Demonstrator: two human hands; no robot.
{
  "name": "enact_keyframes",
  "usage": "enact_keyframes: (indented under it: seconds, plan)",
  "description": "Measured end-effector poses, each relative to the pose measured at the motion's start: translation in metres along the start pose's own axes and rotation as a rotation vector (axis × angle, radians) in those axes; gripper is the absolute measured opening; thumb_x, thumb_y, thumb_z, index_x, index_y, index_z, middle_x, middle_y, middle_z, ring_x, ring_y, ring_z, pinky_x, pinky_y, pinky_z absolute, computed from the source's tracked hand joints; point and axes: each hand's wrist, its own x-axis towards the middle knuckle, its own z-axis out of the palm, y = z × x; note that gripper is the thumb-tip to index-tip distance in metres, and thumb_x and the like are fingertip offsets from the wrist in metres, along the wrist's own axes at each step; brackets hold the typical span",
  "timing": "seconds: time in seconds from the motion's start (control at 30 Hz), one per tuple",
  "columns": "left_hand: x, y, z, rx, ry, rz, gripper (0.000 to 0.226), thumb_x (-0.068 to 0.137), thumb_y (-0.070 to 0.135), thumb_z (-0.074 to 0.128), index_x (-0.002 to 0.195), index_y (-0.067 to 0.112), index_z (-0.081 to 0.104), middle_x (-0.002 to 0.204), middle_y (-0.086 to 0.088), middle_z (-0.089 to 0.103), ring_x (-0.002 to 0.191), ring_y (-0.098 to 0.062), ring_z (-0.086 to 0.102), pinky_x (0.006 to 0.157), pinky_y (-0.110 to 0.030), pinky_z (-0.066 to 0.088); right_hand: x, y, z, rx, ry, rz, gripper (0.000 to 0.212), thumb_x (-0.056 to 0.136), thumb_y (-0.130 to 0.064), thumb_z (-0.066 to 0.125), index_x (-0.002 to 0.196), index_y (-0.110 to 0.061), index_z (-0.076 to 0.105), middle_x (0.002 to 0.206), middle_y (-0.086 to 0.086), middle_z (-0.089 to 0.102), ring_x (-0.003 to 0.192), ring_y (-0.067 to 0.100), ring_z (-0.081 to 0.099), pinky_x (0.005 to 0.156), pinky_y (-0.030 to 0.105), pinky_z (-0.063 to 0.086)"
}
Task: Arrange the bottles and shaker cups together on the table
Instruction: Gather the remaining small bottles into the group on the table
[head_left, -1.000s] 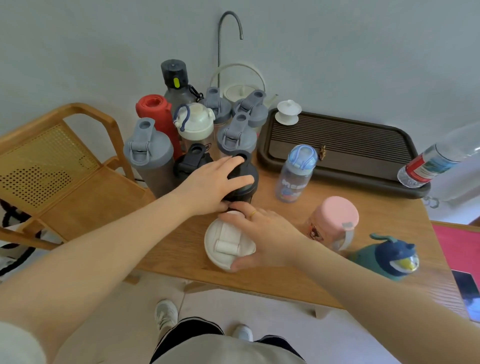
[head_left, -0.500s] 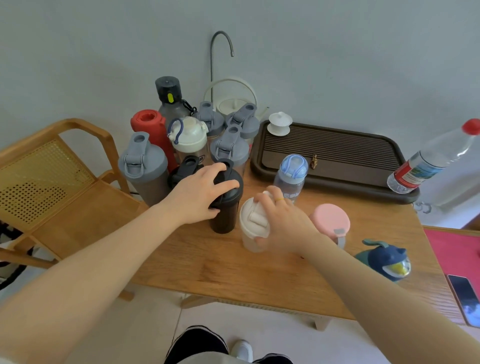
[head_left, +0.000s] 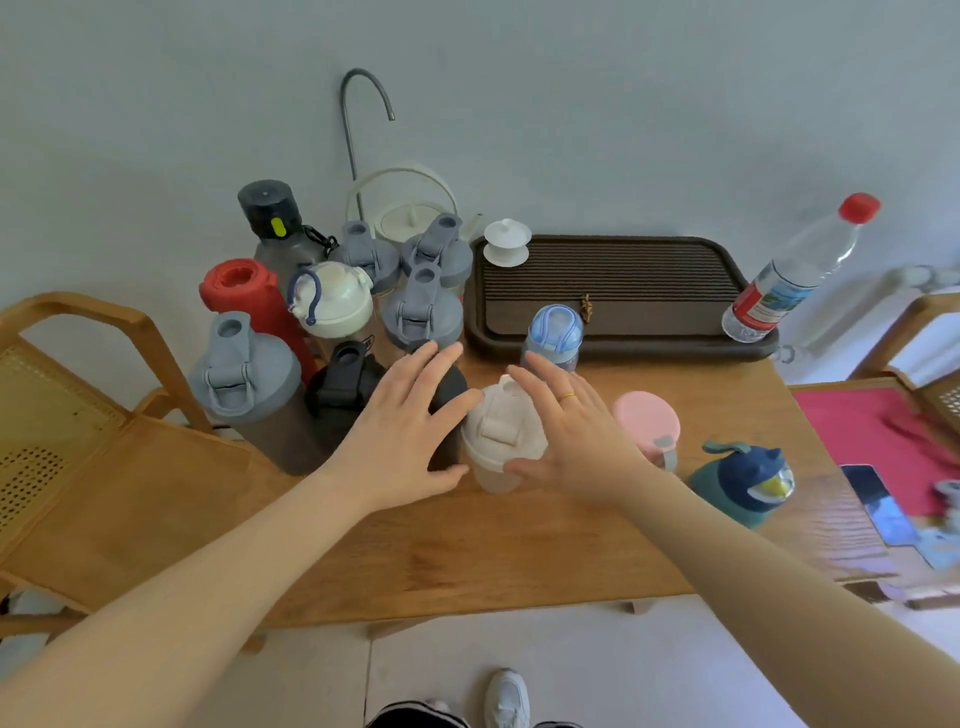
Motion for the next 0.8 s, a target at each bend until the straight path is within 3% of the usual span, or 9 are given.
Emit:
enact_keyframes:
  seconds: [0.07, 0.17, 0.3, 0.37, 0.47, 0.57, 0.63, 0.8]
  plan:
    - [0.007, 0.006, -0.002, -0.054, 0.033, 0.078, 0.057, 0.072, 0.041, 0.058, 0.124, 0.02, 0.046, 0.144, -0.014, 0.024, 0.134, -0.032, 0.019, 0.106, -0.047, 0.022, -0.012, 0.012, -0.007, -0.043, 0.105, 0.103, 0.078, 0.081, -0.045, 0.062, 0.144, -0.019, 0.024, 0.155, 0.005, 0.02, 0.144, 0.024, 0.013, 0.116, 0.035, 0.001]
    - [0.032, 0.012, -0.006, -0.154, 0.082, 0.13, 0.045, 0.075, 0.034, 0.046, 0.117, 0.018, 0.052, 0.137, -0.018, 0.046, 0.129, -0.031, 0.03, 0.104, -0.043, 0.029, -0.029, 0.038, -0.019, -0.059, 0.189, 0.383, 0.069, 0.083, -0.044, 0.06, 0.14, -0.016, 0.033, 0.152, 0.007, 0.028, 0.143, 0.027, 0.016, 0.117, 0.04, 0.008]
    - [0.087, 0.017, -0.012, -0.241, 0.009, 0.147, 0.047, 0.076, 0.03, 0.045, 0.116, 0.007, 0.054, 0.128, -0.02, 0.053, 0.114, -0.038, 0.052, 0.092, -0.047, 0.049, -0.037, 0.057, -0.018, 0.115, -0.076, 0.638, 0.08, 0.079, -0.046, 0.063, 0.142, -0.022, 0.02, 0.147, 0.008, 0.029, 0.128, 0.034, 0.04, 0.102, 0.045, 0.038]
    - [0.114, 0.02, -0.017, -0.283, -0.077, 0.09, 0.049, 0.082, 0.027, 0.05, 0.129, 0.012, 0.045, 0.137, -0.014, 0.042, 0.114, -0.035, 0.05, 0.09, -0.047, 0.048, -0.034, 0.055, -0.013, 0.124, -0.121, 0.656, 0.084, 0.076, -0.041, 0.066, 0.141, -0.026, 0.015, 0.142, 0.008, 0.031, 0.115, 0.037, 0.052, 0.089, 0.047, 0.048]
    - [0.148, 0.02, -0.015, -0.267, -0.289, -0.006, 0.058, 0.088, 0.03, 0.052, 0.14, 0.024, 0.028, 0.144, -0.007, 0.028, 0.114, -0.032, 0.049, 0.087, -0.042, 0.047, -0.025, 0.056, -0.013, 0.044, -0.037, 0.625, 0.084, 0.072, -0.046, 0.068, 0.136, -0.024, 0.019, 0.134, 0.005, 0.038, 0.105, 0.037, 0.057, 0.079, 0.044, 0.049]
    - [0.174, 0.022, 0.0, -0.068, -0.438, 0.074, 0.061, 0.089, 0.036, 0.051, 0.142, 0.032, 0.022, 0.145, -0.009, 0.026, 0.112, -0.035, 0.05, 0.081, -0.04, 0.045, -0.007, 0.069, -0.032, 0.106, 0.131, 0.622, 0.08, 0.071, -0.044, 0.068, 0.132, -0.021, 0.023, 0.126, 0.006, 0.041, 0.093, 0.037, 0.059, 0.072, 0.041, 0.046]
    - [0.188, 0.023, 0.016, -0.011, -0.533, 0.068, 0.064, 0.086, 0.04, 0.054, 0.141, 0.033, 0.023, 0.142, -0.009, 0.029, 0.11, -0.037, 0.049, 0.081, -0.041, 0.047, 0.007, 0.083, -0.05, 0.116, 0.126, 0.594, 0.075, 0.072, -0.041, 0.067, 0.13, -0.022, 0.025, 0.124, 0.007, 0.042, 0.081, 0.03, 0.058, 0.069, 0.039, 0.047]
    - [0.208, 0.018, 0.031, -0.036, -0.607, -0.023, 0.059, 0.082, 0.034, 0.058, 0.136, 0.029, 0.032, 0.132, -0.01, 0.035, 0.099, -0.035, 0.055, 0.075, -0.039, 0.049, 0.033, 0.119, -0.066, 0.067, -0.121, 0.478, 0.08, 0.068, -0.044, 0.069, 0.132, -0.025, 0.025, 0.129, 0.004, 0.044, 0.105, 0.031, 0.056, 0.083, 0.045, 0.051]
